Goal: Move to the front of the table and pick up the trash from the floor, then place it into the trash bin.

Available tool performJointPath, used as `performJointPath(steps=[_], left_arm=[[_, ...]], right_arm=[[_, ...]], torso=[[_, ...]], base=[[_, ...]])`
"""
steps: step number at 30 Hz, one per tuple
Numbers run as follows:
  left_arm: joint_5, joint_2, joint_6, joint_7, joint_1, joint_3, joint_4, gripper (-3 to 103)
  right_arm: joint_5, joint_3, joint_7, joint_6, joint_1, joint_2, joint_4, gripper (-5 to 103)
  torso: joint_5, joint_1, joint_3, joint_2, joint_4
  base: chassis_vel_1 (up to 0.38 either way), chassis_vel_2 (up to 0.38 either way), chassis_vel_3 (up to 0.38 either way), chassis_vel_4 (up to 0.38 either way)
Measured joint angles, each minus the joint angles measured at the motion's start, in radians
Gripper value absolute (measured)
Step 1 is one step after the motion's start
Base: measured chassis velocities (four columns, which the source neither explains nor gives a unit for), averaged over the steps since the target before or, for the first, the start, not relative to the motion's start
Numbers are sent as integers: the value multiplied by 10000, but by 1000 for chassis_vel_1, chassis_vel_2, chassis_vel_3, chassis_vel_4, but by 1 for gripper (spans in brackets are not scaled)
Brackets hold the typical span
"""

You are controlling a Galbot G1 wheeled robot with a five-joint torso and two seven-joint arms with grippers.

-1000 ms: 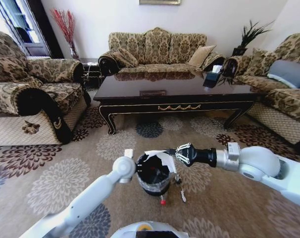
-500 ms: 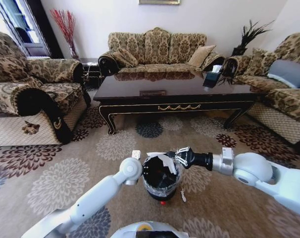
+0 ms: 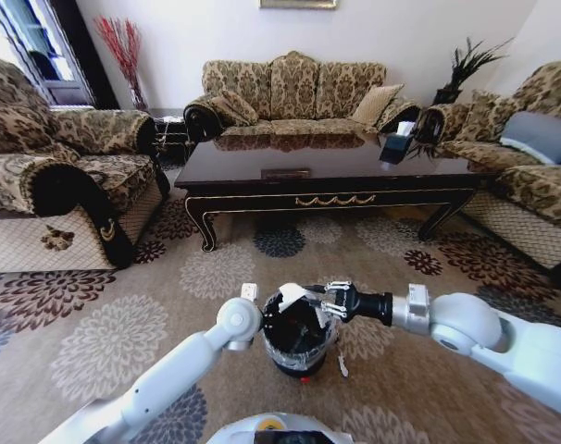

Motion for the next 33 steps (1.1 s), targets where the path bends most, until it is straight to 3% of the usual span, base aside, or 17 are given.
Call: performJointPath(steps=[2, 6, 8, 9, 12, 15, 17, 24, 26, 28, 32, 33], left_arm=[[4, 3, 0, 0, 25, -9, -20, 0], [21, 8, 0, -4, 88, -100, -64, 0], [23, 13, 0, -4, 97, -112, -70, 0], [23, 26, 0, -6, 123, -131, -79, 0], [29, 39, 0, -8, 170, -138, -110, 0], [36, 24, 0, -9, 262, -168, -162, 0], [42, 20, 0, -8, 283, -175, -171, 0], [49, 23, 0, -8, 421, -186, -232, 0], [51, 16, 0, -8, 418, -187, -233, 0], [49, 12, 0, -9, 410, -186, -233, 0], [-3, 8, 0, -6, 341, -224, -267, 0], [-3, 8, 0, -6, 341, -224, -267, 0]], right_arm=[[-1, -1, 1, -2, 0, -1, 0, 48], [-39, -52, 0, -14, -20, -11, 42, 70], [-50, -64, 0, -16, -24, -9, 49, 70], [-74, -88, 0, -24, -29, 3, 62, 81], [-163, -106, 0, -34, -29, 4, 52, 86], [-695, -148, 64, -105, -12, -12, -58, 99], [-932, -158, 72, -106, -2, -13, -105, 99], [-3166, -143, 423, -16, 164, 26, -525, 100], [-4214, -91, 445, 243, 216, 62, -762, 100], [-4532, -81, 441, 321, 217, 77, -837, 100], [-6520, 120, 318, 928, 193, 196, -1123, 100], [-6520, 120, 318, 928, 193, 196, -1123, 100]], torso=[[0, -1, 0, 0, 0], [0, 0, 0, 0, -1], [0, 0, -1, 0, 0], [0, 0, 0, 0, 0], [0, 0, -1, 0, -1], [0, 0, 0, 0, -1], [0, 0, 0, 0, -1], [0, 0, 0, -1, -1], [0, 0, 0, 0, -1], [0, 0, -1, 0, 0], [1, 0, 0, 0, -1], [1, 0, 0, 0, -1]], base=[[0, 0, 0, 0], [0, 0, 0, 0], [0, 0, 0, 0], [0, 0, 0, 0], [0, 0, 0, 0], [0, 0, 0, 0], [0, 0, 0, 0], [0, 0, 0, 0], [0, 0, 0, 0], [0, 0, 0, 0], [0, 0, 0, 0], [0, 0, 0, 0]])
